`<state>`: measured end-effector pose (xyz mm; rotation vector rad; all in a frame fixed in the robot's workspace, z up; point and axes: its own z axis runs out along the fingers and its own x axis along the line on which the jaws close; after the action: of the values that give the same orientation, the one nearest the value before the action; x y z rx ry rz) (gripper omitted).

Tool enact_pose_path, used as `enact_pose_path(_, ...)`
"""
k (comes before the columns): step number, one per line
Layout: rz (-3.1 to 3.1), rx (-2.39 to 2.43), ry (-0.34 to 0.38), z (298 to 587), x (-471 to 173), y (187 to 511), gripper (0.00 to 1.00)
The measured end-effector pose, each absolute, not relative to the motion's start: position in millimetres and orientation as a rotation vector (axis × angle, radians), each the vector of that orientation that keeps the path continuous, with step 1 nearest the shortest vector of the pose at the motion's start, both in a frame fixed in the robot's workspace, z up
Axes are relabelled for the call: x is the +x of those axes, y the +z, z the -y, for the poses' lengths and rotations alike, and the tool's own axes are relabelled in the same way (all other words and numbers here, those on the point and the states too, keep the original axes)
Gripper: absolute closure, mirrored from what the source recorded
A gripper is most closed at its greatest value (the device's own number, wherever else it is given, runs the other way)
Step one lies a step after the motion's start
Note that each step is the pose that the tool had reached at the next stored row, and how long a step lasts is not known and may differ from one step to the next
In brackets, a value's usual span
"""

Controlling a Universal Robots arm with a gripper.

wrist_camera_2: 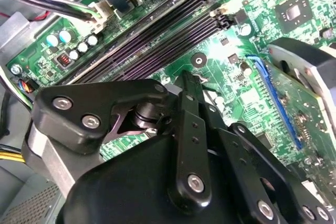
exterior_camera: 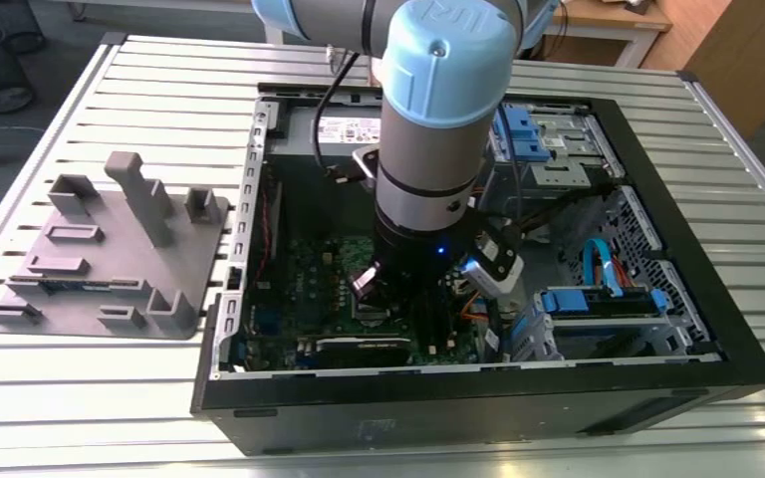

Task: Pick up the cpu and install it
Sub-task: 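Install the first cpu locking lever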

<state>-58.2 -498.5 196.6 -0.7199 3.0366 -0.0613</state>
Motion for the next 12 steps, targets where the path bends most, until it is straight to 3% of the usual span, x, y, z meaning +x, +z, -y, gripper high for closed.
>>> enact_pose_path(12, -3.067, -0.587, -0.063, 501.6, -58.4, 193.7, 0.89)
